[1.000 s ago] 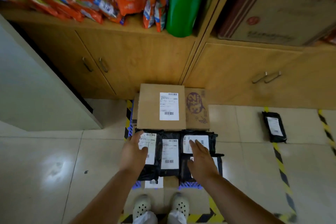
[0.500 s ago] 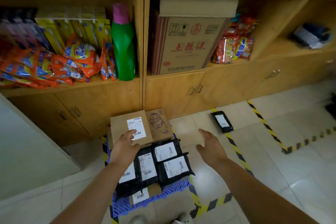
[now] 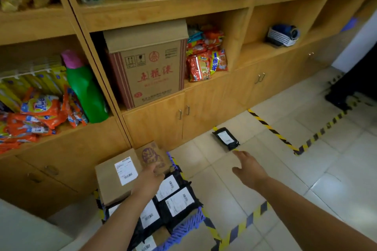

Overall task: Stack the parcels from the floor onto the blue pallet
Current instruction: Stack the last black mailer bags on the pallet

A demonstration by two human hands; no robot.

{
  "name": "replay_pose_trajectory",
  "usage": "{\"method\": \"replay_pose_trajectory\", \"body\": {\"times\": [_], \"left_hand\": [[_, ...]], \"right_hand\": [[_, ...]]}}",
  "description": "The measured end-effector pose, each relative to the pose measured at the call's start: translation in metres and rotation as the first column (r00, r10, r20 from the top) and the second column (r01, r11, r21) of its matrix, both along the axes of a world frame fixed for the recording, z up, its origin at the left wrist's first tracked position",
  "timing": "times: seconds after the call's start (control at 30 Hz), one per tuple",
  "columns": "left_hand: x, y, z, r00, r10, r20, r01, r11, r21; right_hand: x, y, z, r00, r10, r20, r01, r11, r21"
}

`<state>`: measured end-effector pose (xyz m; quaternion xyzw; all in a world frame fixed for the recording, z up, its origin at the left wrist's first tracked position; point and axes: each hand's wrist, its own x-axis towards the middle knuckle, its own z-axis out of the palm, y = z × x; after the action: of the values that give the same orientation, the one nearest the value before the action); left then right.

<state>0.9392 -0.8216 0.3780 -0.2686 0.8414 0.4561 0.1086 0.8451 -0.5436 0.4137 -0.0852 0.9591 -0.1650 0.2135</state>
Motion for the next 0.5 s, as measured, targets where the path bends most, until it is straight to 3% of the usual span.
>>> {"method": "replay_pose_trajectory", "body": {"times": [0.2,0.5], "left_hand": [[-0.06,0.094,0.014,0.999,-0.032,-0.01,0.031,0.999,-0.041],[-0.149,0.238,0.025,0.997,-0.015,-0.082,0.018,0.999,0.033]], "right_hand": [[-0.048,0.092,0.013,0.999,0.001,-0.036,-0.002,0.999,-0.04],[-0.124,0.217,0.023,0.999,0.01,-0.035,-0.011,0.999,-0.047]]}}
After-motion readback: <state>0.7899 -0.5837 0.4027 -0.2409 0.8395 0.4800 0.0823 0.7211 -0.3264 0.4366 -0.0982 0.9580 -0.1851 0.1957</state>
